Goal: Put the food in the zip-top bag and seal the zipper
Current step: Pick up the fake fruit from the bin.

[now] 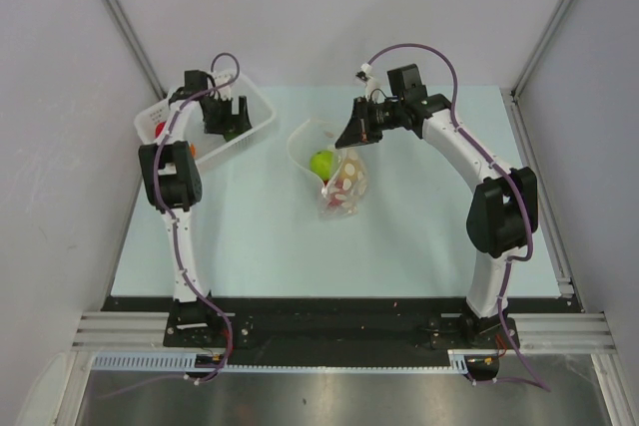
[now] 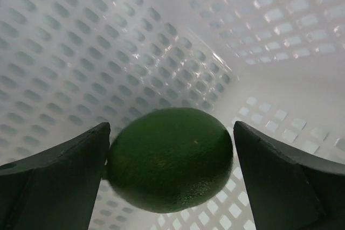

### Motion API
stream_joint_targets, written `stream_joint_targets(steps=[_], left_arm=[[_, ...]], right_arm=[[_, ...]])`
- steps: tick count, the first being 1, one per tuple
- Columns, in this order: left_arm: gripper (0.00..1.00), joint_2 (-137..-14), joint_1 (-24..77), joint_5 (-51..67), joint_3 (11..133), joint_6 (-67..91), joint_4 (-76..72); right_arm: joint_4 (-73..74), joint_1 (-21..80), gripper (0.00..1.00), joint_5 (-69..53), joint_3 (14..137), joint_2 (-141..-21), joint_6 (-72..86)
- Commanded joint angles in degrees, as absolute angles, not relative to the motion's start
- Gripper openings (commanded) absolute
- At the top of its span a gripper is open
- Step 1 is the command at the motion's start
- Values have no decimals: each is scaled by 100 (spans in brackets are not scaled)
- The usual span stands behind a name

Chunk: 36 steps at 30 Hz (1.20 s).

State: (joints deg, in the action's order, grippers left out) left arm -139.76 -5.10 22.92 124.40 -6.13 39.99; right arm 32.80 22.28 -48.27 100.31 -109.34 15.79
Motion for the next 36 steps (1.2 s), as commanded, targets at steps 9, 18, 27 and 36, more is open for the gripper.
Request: stream_joint_targets(steps=[9,18,27,36], left_arm=[[100,-13614,-483,2822,11883,-484,4043],[72,-12712,-633,2470,11699,-212,3412],[64,-11409,-554,3389,11496,-79,3313],[67,-9880,1095,3842,10101,-167,3244]], right_arm=[[3296,2233,0,-4790,10222,-10899,1433],[3269,2250,0,-4773,10213,-10854,1450],[3234,2276,0,-4772,10230,-10863,1450],[3243,2303,0,-4834,10266,-10898,1441]])
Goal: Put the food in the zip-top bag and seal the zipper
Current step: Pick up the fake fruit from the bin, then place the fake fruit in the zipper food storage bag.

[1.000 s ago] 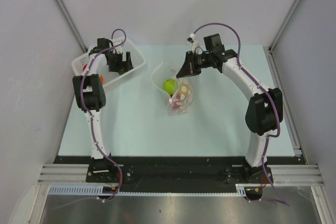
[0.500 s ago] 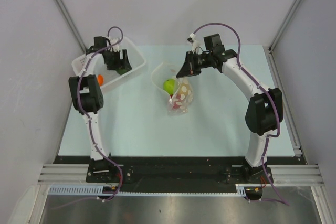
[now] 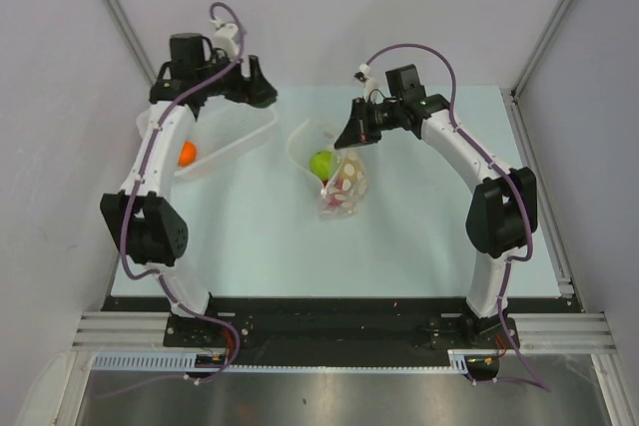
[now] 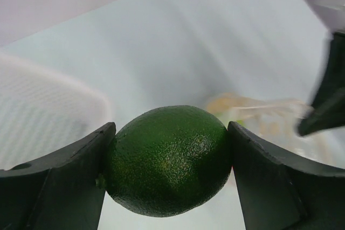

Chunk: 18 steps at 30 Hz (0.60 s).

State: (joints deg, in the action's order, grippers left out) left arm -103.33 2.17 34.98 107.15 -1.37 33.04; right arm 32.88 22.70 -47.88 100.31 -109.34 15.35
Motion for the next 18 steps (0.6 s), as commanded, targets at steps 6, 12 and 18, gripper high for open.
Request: stream_joint_targets(steps=[6,12,18], left_arm=[[71,-9956,2396,2753,9843,-957,3497],[96,-10274,2646,2601,10133,-1230,4121],[100,-9871,2339,3180,10133,-1126,4052]], right_arm=[[3304,2259,0,-4948,10248,-10907,1354],[3349,2197,0,-4983,10257,-10863,1275],[3375,2188,0,-5097,10169,-10819,1204]])
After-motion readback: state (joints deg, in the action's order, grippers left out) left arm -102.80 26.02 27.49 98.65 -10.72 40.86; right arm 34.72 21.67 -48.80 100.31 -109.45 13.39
